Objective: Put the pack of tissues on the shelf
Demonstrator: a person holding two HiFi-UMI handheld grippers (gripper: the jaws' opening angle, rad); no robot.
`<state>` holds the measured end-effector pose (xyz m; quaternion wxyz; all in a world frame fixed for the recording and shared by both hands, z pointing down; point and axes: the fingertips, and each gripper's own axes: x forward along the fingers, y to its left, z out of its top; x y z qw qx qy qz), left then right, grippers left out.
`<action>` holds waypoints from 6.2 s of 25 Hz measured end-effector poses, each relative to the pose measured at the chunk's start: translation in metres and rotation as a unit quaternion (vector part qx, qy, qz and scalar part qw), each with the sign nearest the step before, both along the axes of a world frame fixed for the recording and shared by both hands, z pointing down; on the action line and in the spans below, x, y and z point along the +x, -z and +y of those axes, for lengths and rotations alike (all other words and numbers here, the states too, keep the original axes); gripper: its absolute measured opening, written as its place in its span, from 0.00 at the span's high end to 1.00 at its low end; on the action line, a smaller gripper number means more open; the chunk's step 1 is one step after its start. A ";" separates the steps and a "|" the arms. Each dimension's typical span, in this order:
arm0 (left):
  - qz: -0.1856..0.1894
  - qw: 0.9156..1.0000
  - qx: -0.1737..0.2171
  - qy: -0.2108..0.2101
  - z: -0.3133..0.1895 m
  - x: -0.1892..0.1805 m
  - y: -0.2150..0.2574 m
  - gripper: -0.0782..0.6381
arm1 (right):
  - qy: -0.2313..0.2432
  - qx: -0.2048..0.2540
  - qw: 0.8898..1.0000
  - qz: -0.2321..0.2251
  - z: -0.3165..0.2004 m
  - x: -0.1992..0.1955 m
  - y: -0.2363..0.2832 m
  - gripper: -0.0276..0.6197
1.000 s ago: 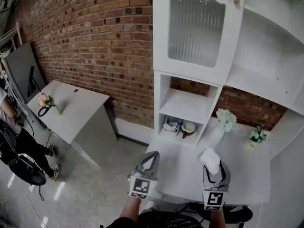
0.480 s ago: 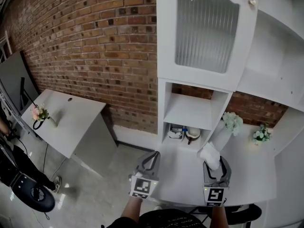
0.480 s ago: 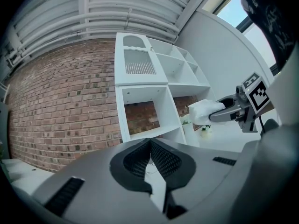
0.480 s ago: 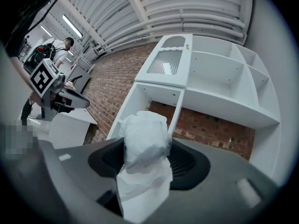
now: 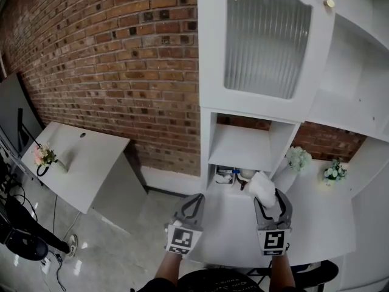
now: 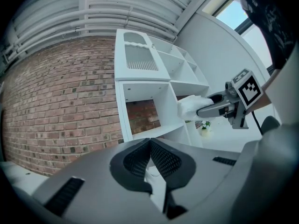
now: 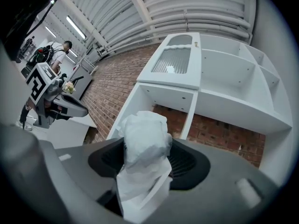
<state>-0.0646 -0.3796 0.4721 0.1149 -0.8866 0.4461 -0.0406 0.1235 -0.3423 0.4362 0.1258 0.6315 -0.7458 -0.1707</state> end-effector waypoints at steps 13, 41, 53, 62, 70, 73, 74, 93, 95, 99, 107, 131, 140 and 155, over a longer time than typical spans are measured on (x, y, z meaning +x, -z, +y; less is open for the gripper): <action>0.023 1.000 0.008 0.011 -0.030 -0.011 0.022 0.88 | 0.010 -0.001 1.000 0.009 -0.059 -0.012 0.025 0.55; 0.042 0.998 0.007 0.045 -0.054 -0.024 0.021 0.88 | 0.023 -0.026 0.999 -0.012 -0.135 -0.020 0.028 0.55; 0.037 0.998 0.001 0.042 -0.052 -0.015 0.012 0.88 | 0.020 -0.055 0.998 -0.007 -0.159 -0.020 0.023 0.55; 0.031 0.998 -0.007 0.045 -0.053 -0.017 0.006 0.88 | 0.024 -0.085 0.996 -0.003 -0.174 -0.023 0.014 0.55; 0.026 0.998 -0.014 0.047 -0.050 -0.020 0.000 0.88 | 0.026 -0.132 0.991 0.007 -0.181 -0.025 -0.003 0.54; 0.025 0.998 -0.017 0.049 -0.049 -0.022 -0.002 0.88 | 0.029 -0.149 0.988 0.016 -0.182 -0.026 -0.008 0.54; 0.025 0.998 -0.016 0.049 -0.049 -0.022 -0.002 0.88 | 0.031 -0.151 0.988 0.018 -0.183 -0.027 -0.008 0.54; 0.018 0.999 -0.040 0.028 -0.047 -0.015 -0.014 0.88 | 0.030 -0.167 0.985 0.020 -0.188 -0.029 -0.011 0.48; 0.021 0.999 -0.048 0.015 -0.046 -0.012 -0.016 0.88 | 0.027 -0.169 0.985 0.009 -0.187 -0.029 -0.010 0.44; 0.016 0.998 -0.053 0.009 -0.046 -0.008 -0.020 0.88 | 0.028 -0.168 0.985 -0.014 -0.185 -0.029 -0.008 0.39; 0.024 0.998 -0.060 0.013 -0.046 -0.009 -0.022 0.88 | 0.031 -0.156 0.986 -0.044 -0.182 -0.025 -0.002 0.36; 0.026 0.999 -0.045 0.008 -0.036 0.003 -0.009 0.88 | 0.060 -0.137 0.987 -0.062 -0.140 -0.026 0.011 0.33; 0.038 0.998 -0.040 0.015 -0.027 0.001 -0.005 0.88 | 0.047 -0.120 0.989 -0.068 -0.118 -0.018 0.012 0.33; 0.057 0.997 -0.048 0.008 -0.020 0.020 -0.008 0.88 | 0.043 -0.112 0.989 -0.082 -0.079 0.002 0.001 0.33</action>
